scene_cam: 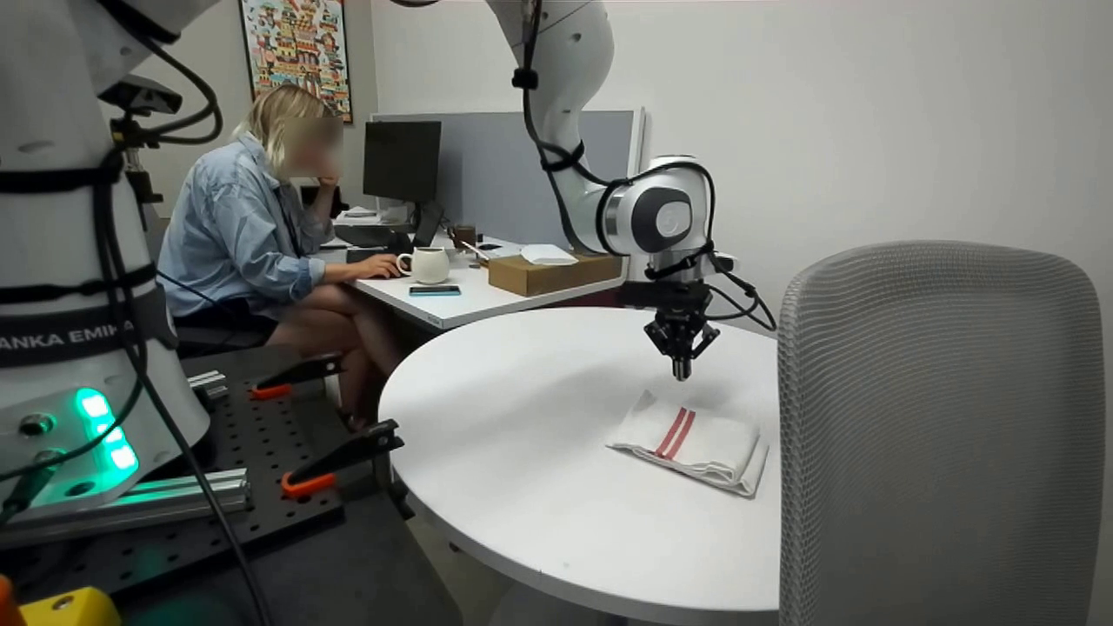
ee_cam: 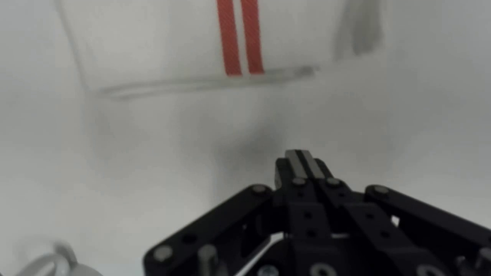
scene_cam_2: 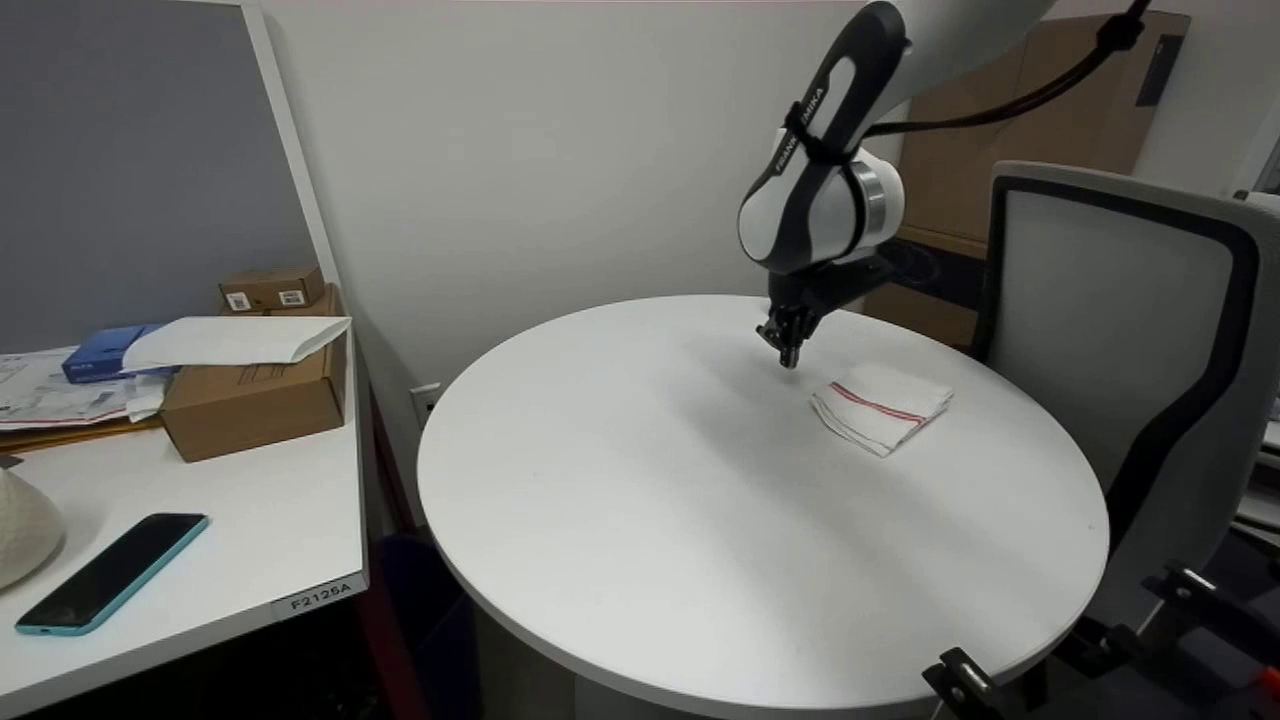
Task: Use the white towel to wipe the table
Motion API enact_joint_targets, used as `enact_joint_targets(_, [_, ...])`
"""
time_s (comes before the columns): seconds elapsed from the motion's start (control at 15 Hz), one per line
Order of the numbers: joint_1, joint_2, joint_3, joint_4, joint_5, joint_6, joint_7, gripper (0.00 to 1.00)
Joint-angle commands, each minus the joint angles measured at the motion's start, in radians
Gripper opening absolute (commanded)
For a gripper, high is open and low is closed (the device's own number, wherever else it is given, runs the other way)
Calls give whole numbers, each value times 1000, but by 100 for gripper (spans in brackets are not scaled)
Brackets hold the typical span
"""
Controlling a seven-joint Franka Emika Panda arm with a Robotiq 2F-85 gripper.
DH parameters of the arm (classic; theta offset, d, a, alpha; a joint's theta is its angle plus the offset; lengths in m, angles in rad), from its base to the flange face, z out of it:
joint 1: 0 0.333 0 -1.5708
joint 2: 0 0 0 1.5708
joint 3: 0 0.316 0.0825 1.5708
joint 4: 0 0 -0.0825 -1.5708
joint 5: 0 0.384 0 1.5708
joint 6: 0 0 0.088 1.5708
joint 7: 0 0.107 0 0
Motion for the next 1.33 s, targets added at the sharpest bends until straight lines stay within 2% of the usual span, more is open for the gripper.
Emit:
enact_joint_targets(0.0, [40, 27, 32, 75, 10, -7, -6, 1])
enact_joint_targets(0.33, [41, 4, 52, 64, 29, -10, -7, 0])
enact_joint_targets(0.87, [-6, -118, 19, -43, 66, 8, 33, 1])
enact_joint_targets(1.0, [-16, -152, 6, -82, 68, -5, 36, 1])
enact_joint_targets(1.27, [-46, -271, 20, -209, 81, -95, 3, 1])
